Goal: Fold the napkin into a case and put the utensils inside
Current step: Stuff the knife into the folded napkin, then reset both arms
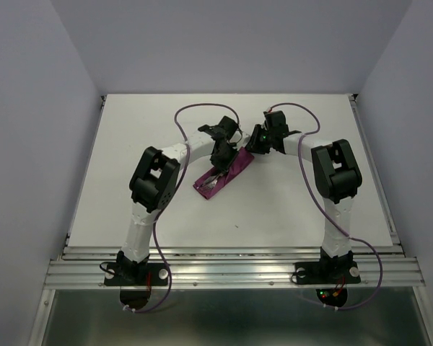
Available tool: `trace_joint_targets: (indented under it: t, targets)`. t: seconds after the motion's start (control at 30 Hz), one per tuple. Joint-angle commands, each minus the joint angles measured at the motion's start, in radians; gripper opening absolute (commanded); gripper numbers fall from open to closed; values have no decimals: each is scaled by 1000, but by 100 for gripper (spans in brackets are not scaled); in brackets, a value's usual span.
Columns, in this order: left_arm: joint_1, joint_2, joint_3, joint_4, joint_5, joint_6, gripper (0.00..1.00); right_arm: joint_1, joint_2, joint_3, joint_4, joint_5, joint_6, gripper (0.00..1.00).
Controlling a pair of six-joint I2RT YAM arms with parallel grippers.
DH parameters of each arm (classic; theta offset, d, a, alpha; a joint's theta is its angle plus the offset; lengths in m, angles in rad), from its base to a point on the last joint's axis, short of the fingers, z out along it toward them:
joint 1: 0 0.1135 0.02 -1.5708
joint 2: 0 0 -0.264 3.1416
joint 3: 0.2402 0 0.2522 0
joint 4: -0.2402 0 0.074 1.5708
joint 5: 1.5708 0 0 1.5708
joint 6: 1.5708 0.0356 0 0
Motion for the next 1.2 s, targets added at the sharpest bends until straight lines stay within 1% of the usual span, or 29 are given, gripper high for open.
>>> trace_joint_targets:
  t: [0.0, 0.03, 0.13, 0.23, 0.5, 0.67, 0.73, 0.87, 0.9, 0.93, 1.0, 1.07, 1.17]
  targets:
    - [-12, -35, 45, -27, -16, -6, 30, 15, -20, -23, -35, 3, -5, 29]
    - [-14, -38, 44, -29, -19, -6, 32, 24, -22, -23, -35, 3, -5, 29]
    - [-17, -55, 38, -33, -28, -9, 34, 24, -25, -25, -35, 3, -5, 29]
    - [-17, -70, 31, -41, -33, -11, 42, 24, -26, -25, -35, 3, -5, 29]
    - [-18, -111, 30, -50, -56, -20, 53, 24, -29, -28, -35, 8, -7, 29]
    - [-18, -142, 33, -67, -74, -21, 61, 24, -46, -33, -39, 22, -8, 32]
    - [-20, -151, 35, -76, -75, -23, 62, 24, -55, -34, -44, 45, -13, 34]
    - [-20, -183, 25, -95, -88, -28, 62, 24, -115, -52, -52, 146, -11, 42]
    - [-21, -205, 19, -99, -94, -31, 62, 24, -133, -71, -52, 219, -7, 45]
    - [-21, -219, 5, -98, -100, -34, 62, 15, -178, -80, -49, 252, 1, 49]
    - [-20, -268, -25, -92, -118, -46, 62, -13, -237, -103, -52, 340, -4, 62]
    - [-20, -329, -48, -78, -149, -57, 62, -34, -276, -118, -52, 370, -11, 68]
    - [-18, -425, -106, -4, -180, -78, 63, -68, -344, -143, -65, 422, -31, 78]
